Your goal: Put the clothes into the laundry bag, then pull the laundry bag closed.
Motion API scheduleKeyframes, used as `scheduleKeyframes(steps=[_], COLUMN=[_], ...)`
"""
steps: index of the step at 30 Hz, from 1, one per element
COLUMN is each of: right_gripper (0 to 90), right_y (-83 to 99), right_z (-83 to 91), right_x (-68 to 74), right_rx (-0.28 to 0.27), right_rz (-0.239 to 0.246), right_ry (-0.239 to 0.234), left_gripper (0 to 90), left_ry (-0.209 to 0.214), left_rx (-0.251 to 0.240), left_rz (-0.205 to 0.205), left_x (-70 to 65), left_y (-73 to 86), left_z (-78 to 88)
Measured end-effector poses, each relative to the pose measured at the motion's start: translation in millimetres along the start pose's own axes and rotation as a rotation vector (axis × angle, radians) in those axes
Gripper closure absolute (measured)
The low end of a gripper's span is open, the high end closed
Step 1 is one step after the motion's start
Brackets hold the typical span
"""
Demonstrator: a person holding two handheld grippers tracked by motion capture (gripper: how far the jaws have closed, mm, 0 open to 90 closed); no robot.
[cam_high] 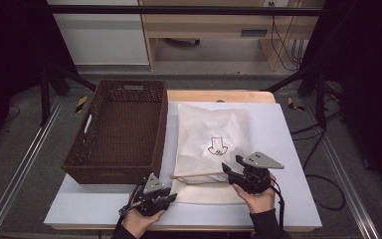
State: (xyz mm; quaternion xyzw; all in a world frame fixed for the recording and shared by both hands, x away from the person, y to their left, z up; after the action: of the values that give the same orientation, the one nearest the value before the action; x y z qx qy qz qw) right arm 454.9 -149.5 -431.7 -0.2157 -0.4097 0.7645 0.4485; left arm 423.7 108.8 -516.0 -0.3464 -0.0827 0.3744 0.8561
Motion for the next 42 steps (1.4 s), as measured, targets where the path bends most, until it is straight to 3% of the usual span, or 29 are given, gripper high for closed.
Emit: scheduleKeyframes(steps=[9,19,30,39,42], right_gripper=[43.6,44.4,55.3,59.2,59.7], right_y=[-4.1,-8.5,-6.5,-10.3,-9.5], right_z=[-15.9,-33.2,-61.2,-82.1,-88.6], right_x=[19.5,41.2,82.5,114.1,118.0], right_rx=[0.015,0.04,0.123,0.155,0.165], right_rz=[0.033,0.042,0.081,0.136,0.132], right_ry=[-0.027,-0.074,-0.165,-0.187,-0.185], left_gripper=[83.3,84.2,84.1,84.2,84.2], left_ry=[0.015,0.008,0.002,0.001,0.004], left_rx=[0.011,0.002,0.002,-0.004,-0.005], left_rz=[-0.013,-0.019,-0.025,-0.024,-0.023], left_x=[-3.1,-3.6,-4.0,-4.2,-4.0], left_y=[-1.4,-0.6,-0.7,-0.2,-0.2], left_z=[-2.1,-2.4,-2.6,-2.8,-2.8])
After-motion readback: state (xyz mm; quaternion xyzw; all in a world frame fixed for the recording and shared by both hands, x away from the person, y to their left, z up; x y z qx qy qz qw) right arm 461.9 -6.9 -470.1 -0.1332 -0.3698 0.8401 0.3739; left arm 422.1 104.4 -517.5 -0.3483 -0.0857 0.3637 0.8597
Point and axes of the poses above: each handheld gripper's, and its own axes: z roughly backward along the jaws, y roughly out of its underside, x roughly to its left, the point moved 5 cm from there along -z, roughly forward along the jaws, and after that the axes turned 7 degrees about x, right-handed, at the moved point
